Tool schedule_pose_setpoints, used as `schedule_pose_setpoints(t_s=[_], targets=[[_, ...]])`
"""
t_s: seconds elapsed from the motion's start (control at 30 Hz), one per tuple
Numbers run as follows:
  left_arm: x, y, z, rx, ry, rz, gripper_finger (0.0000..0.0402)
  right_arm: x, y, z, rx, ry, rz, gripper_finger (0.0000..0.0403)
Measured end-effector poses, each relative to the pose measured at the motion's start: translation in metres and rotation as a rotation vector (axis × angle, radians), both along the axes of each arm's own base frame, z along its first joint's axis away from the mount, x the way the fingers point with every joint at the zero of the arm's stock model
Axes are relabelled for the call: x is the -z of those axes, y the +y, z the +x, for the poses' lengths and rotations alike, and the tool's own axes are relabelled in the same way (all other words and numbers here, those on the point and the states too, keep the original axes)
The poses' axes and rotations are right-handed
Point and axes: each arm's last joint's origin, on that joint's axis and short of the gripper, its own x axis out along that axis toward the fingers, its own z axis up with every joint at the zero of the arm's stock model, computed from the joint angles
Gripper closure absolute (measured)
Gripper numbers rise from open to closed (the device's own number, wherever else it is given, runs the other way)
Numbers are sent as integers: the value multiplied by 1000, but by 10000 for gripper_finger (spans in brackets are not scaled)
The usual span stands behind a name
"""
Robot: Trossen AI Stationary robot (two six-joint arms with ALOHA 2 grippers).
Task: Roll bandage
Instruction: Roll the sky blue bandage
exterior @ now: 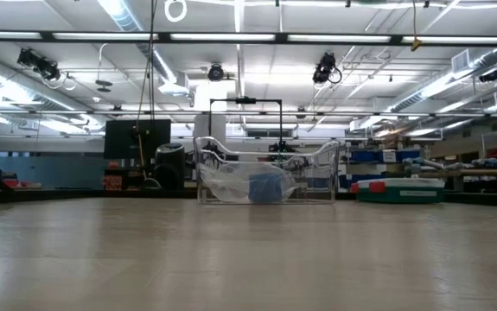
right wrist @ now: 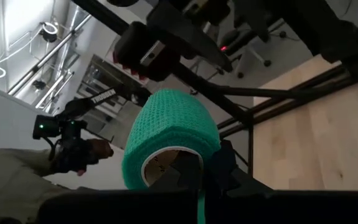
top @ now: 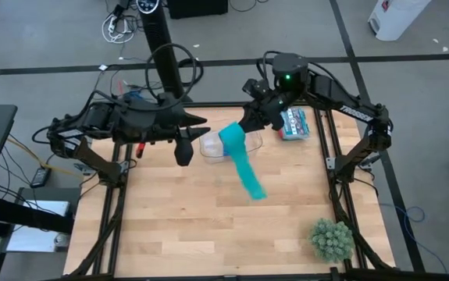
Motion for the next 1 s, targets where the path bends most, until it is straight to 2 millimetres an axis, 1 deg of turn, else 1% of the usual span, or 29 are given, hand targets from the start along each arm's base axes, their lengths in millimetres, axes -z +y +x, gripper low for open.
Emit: schedule_pose_setpoints(t_s=[0.17, 0.33, 0.5, 0.73, 0.87, 1.0], targets=[[-4, -4, -3, -9, -18, 51, 269, 0, -8, -2, 11, 2, 1, 403], [-4, -6, -3, -12, -17, 64, 269, -1, -12, -6, 15, -2, -4, 403], [-4, -8, 0, -12, -34, 40, 269, 2, -11, -6, 19, 26, 2, 403], [-1, -10, 4, 5, -11, 68, 269, 7, -12, -4, 38, 49, -37, 403], [0, -12, 5, 5, -9, 52, 269, 22, -11, -6, 25, 116, -50, 403], [1, -16, 4, 11, -17, 26, 269, 41, -9, -14, 21, 154, -39, 403]])
